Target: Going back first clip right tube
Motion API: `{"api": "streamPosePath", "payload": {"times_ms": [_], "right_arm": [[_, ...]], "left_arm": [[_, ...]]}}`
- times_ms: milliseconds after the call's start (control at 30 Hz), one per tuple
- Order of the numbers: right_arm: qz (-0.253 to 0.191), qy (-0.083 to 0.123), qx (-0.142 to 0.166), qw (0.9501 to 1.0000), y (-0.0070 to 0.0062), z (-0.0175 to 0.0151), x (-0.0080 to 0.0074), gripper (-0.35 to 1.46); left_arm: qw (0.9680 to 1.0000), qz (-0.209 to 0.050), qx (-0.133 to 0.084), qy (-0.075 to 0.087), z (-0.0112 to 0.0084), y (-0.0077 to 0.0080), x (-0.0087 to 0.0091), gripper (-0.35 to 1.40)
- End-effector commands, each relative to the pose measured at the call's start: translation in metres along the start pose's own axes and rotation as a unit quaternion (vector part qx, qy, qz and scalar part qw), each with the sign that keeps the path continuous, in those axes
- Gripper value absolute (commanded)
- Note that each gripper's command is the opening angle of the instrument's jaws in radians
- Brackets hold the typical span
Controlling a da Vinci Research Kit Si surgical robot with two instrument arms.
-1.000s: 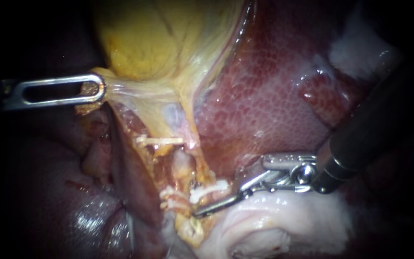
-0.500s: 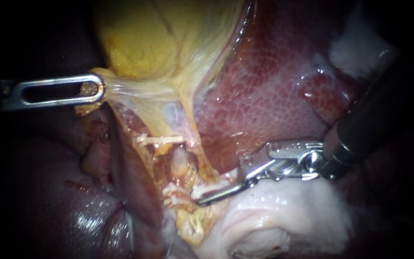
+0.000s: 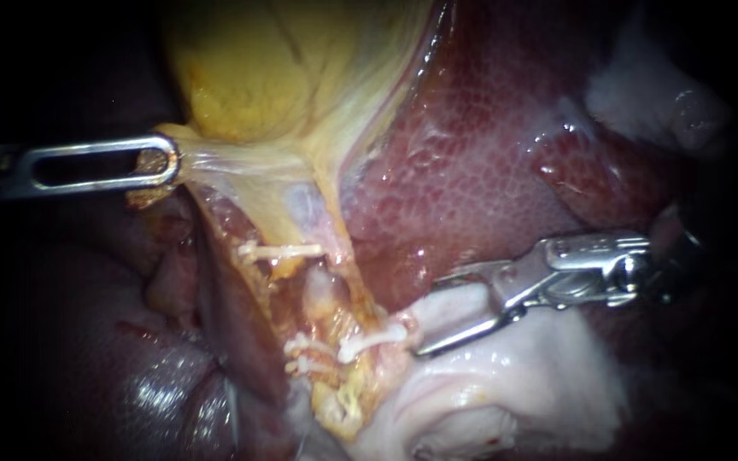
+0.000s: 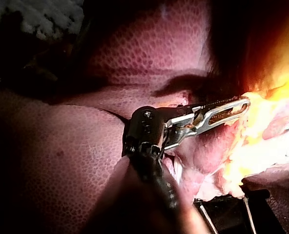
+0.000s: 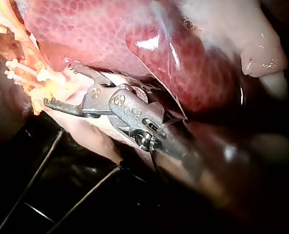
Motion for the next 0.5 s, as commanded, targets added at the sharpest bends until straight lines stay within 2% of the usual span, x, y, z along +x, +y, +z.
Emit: {"api": "streamPosePath", "payload": {"times_ms": [33,133,300,433,500], "right_arm": [[-0.005,0.001,-0.002,1.0000,-0.0003,-0.0008,0.0005,0.60],[-0.020,0.002,-0.009,0.9997,-0.0013,-0.0032,0.0022,0.60],[-0.038,0.003,-0.023,0.9990,-0.0021,-0.0060,0.0051,0.60],[-0.045,0.006,-0.029,0.9985,-0.0025,-0.0068,0.0062,0.60],[-0.045,0.008,-0.029,0.9985,-0.0027,-0.0067,0.0063,0.60]], "left_arm": [[1.0000,0.000,-0.001,0.000,0.0001,0.0001,0.0000,-0.35],[1.0000,0.000,-0.001,0.000,0.0001,0.0001,0.0000,-0.35],[1.0000,0.000,-0.001,0.000,0.0002,0.0001,0.0001,-0.35],[1.0000,0.001,-0.001,-0.001,0.0003,0.0001,0.0002,-0.35],[1.0000,0.001,-0.002,-0.001,0.0005,0.0001,0.0003,-0.35]]}}
